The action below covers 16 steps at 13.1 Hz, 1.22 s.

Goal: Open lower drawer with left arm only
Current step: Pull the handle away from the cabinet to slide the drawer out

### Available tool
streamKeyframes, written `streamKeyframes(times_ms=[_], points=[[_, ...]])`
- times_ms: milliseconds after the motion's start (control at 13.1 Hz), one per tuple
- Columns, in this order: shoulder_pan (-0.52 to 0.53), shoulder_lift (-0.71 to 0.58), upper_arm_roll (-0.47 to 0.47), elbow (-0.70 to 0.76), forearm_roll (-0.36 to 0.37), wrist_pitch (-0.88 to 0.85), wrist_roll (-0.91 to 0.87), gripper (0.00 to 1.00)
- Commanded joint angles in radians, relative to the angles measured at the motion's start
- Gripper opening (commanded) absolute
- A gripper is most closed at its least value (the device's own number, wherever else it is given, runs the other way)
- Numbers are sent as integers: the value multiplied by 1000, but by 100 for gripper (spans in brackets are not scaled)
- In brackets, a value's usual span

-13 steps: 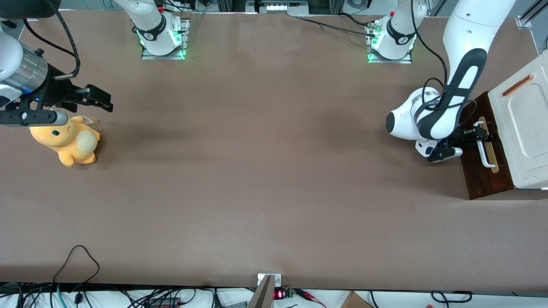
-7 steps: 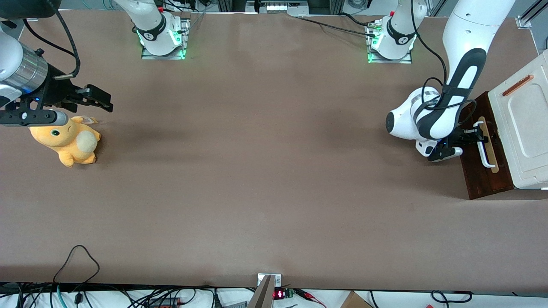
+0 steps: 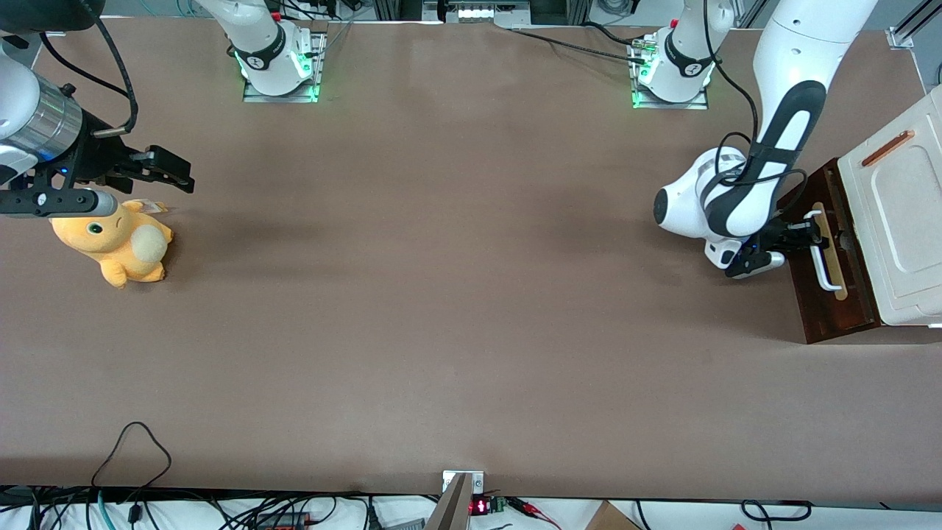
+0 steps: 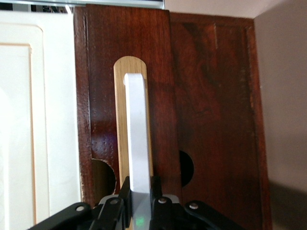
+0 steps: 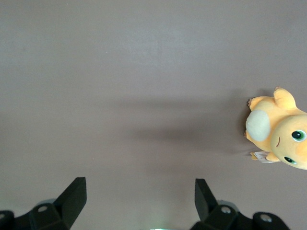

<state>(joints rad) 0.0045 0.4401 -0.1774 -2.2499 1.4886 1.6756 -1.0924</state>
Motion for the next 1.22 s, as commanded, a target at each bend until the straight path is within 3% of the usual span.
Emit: streamKeyframes(times_ms=[0, 687, 840, 916, 1069, 1145], points=[[-37, -26, -62, 3, 10, 3, 28, 0], [-60, -29, -119, 4, -28, 1, 28, 1], [-58, -31, -122, 4, -28, 1, 28, 6], [-58, -29, -122, 4, -28, 1, 29, 22], [-57, -37, -122, 4, -30, 1, 31, 98], [-57, -44, -122, 4, -34, 3, 31, 99]])
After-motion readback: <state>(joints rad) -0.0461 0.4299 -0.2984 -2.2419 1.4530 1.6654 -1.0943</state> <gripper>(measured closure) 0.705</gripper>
